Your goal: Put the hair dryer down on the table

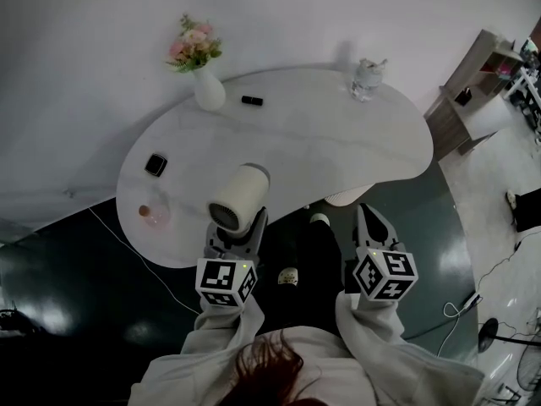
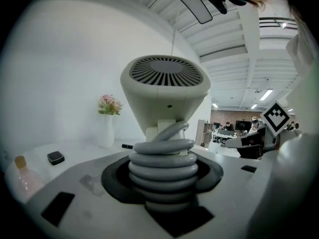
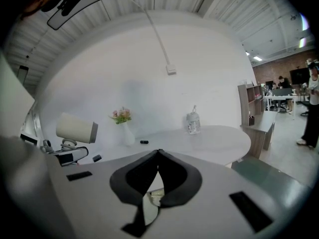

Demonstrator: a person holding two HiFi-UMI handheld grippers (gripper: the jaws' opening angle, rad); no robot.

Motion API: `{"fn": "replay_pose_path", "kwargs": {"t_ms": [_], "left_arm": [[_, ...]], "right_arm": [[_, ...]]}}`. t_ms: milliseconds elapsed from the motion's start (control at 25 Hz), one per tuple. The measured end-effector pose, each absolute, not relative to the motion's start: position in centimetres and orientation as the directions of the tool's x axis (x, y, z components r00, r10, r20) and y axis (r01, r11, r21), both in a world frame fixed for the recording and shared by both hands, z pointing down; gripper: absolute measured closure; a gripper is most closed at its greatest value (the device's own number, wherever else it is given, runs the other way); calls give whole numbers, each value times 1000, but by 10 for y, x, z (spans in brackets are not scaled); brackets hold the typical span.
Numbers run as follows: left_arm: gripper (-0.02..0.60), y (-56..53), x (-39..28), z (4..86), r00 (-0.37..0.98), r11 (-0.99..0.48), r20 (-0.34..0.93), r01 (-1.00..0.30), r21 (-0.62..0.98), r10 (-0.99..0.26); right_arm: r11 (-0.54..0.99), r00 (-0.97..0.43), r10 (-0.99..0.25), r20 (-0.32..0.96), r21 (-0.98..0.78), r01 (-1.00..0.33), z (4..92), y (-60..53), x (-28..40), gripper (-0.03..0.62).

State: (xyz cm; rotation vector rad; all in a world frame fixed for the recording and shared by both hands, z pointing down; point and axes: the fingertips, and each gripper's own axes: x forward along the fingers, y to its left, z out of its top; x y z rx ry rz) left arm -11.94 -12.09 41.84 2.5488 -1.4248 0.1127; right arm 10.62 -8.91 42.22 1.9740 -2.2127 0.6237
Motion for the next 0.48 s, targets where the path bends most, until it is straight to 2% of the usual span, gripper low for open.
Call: {"fn": "replay_pose_path", "kwargs": {"t_ms": [480], "left_arm": [[368,-208,-84,430,493,-459,210,-868,191,-844]], "right_arm": [[114,-192,-900,391,-215,-970,427,-188,140,543]]}}
